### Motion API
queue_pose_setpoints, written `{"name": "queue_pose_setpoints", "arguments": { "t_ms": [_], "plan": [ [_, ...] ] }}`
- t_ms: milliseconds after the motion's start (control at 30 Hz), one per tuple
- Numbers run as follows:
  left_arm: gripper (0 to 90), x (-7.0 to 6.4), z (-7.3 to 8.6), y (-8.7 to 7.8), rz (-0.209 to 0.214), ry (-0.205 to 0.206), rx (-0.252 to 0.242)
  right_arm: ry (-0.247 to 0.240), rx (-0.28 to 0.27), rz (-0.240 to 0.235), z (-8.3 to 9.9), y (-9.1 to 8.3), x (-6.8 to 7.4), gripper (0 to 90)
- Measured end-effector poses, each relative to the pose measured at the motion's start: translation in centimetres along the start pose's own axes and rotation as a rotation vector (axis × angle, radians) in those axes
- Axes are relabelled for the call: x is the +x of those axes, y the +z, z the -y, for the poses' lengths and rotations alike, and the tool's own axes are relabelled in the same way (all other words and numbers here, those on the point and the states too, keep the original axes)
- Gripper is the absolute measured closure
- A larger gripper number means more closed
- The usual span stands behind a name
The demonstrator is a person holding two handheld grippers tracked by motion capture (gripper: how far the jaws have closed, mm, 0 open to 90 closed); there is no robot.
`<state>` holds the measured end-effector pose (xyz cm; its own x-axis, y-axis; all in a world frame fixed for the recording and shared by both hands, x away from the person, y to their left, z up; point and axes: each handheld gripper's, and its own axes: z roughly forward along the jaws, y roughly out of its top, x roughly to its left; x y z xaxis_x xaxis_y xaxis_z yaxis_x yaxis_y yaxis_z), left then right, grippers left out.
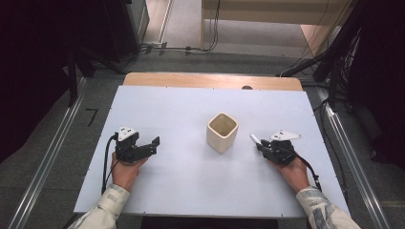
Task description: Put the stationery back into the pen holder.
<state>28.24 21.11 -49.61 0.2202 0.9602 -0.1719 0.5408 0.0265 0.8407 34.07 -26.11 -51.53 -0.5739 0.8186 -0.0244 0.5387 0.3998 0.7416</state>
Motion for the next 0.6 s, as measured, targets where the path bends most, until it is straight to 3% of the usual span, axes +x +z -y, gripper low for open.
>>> {"name": "queue_pose_setpoints", "arguments": {
  "t_ms": [100,600],
  "plan": [
    [15.7,-0.01,0.00,0.00,0.001,-0.001,0.000,0.016,-0.001,0.002,-0.01,0.01,-0.18,75.1],
    [16.1,0.00,-0.07,-0.18,0.004,-0.003,-0.006,0.019,0.007,-0.001,-0.14,-0.16,-0.27,76.2]
  ]
}}
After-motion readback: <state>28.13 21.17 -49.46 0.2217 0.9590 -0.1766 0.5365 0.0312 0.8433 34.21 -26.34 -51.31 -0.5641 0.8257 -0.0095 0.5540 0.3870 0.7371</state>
